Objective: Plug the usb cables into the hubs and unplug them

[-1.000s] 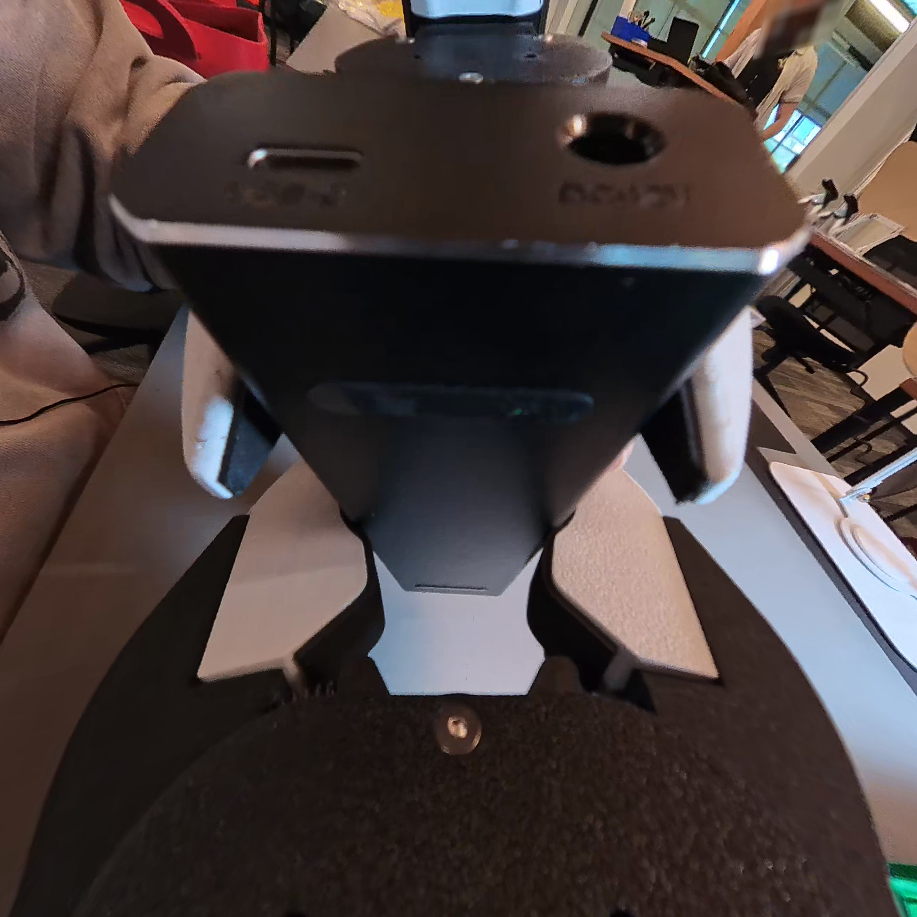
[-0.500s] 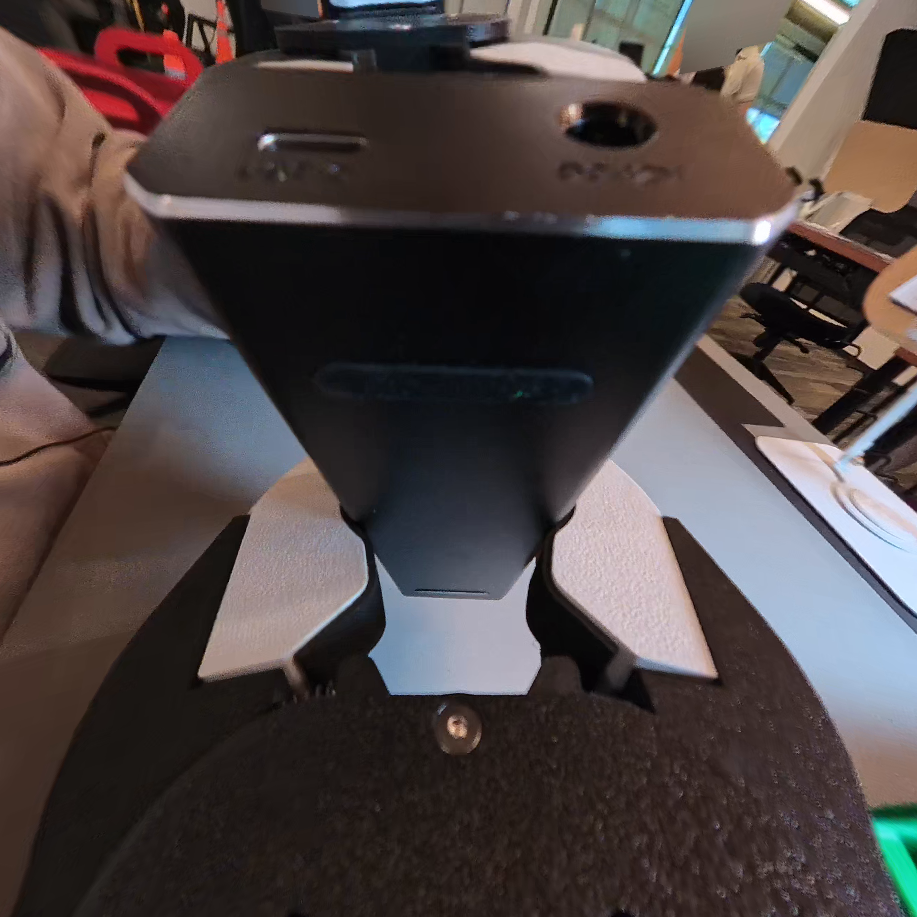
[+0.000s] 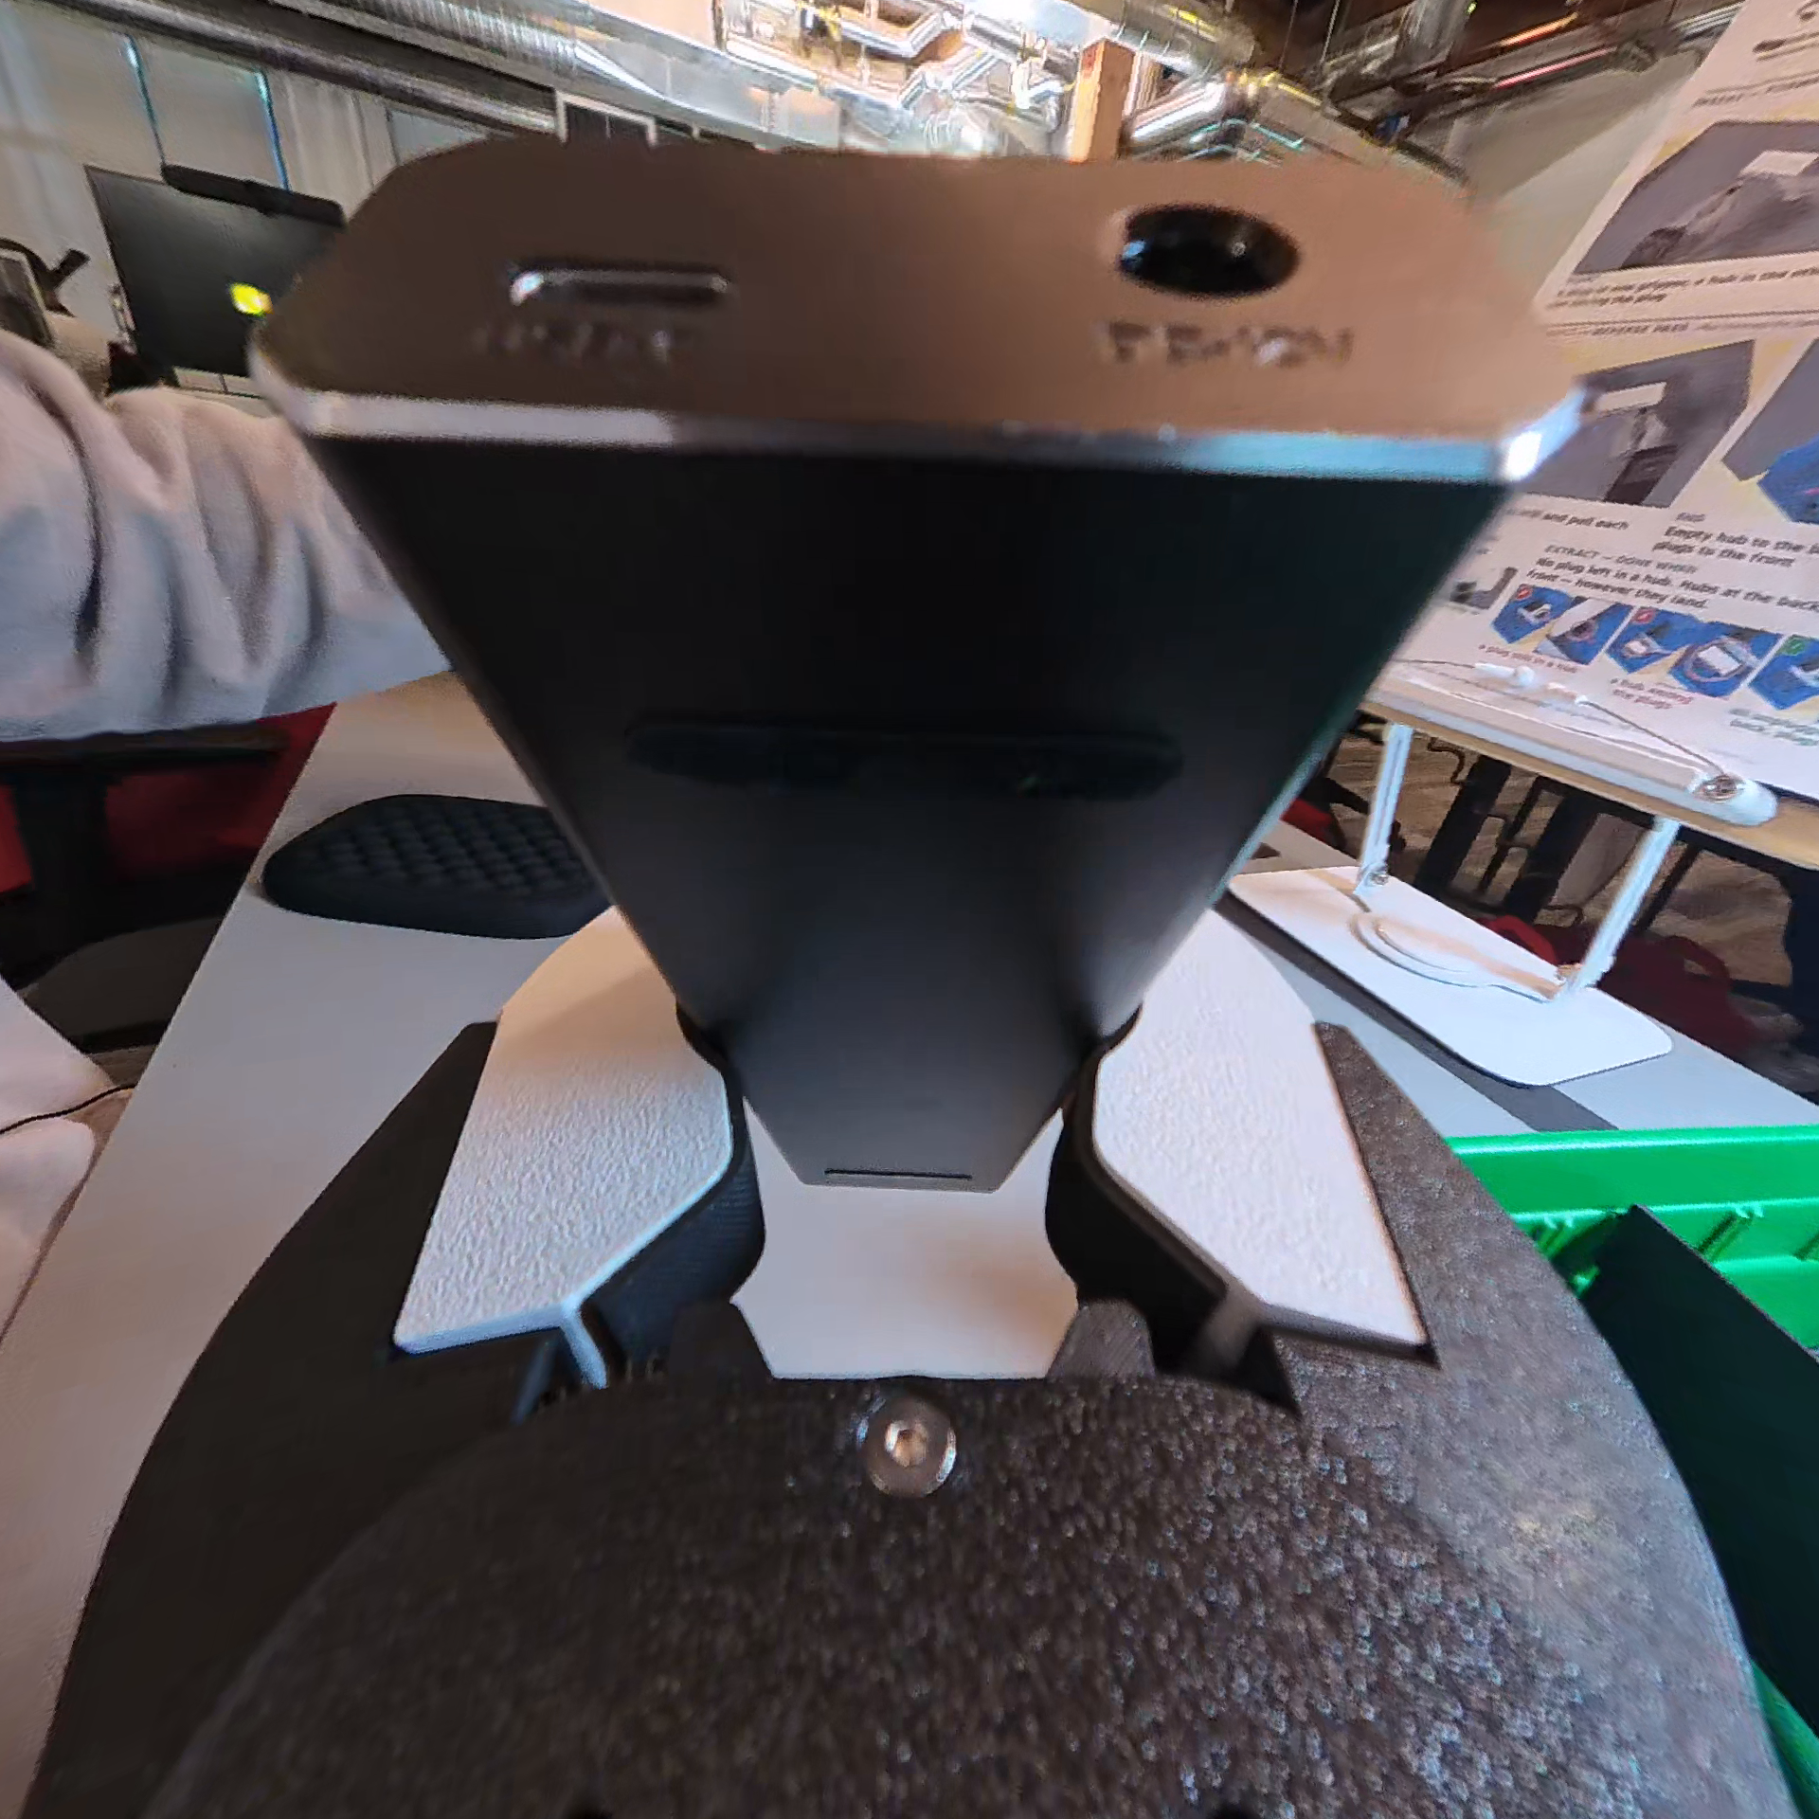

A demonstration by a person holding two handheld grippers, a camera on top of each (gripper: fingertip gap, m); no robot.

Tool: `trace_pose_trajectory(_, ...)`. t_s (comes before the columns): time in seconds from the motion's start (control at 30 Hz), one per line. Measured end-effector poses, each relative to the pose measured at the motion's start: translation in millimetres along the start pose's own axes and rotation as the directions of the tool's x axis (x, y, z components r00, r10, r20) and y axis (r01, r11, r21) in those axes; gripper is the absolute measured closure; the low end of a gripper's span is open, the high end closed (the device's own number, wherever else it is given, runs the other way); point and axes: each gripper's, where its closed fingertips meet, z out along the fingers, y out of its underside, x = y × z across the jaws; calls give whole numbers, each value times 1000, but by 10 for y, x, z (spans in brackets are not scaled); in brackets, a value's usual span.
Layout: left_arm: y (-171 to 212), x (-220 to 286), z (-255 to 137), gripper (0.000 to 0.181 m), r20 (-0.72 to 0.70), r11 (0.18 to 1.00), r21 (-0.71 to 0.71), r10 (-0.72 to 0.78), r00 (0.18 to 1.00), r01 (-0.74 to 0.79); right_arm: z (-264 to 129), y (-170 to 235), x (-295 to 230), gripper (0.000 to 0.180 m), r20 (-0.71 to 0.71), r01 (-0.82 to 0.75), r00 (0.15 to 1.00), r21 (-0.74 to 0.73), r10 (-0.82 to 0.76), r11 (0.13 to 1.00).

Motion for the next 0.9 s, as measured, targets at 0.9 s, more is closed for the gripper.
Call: trace_pose_trajectory(0.9,-560,251,-371,176,283,980,-95,194,939,-174,67,196,33,108,3,-29,1000,-71,29,997)
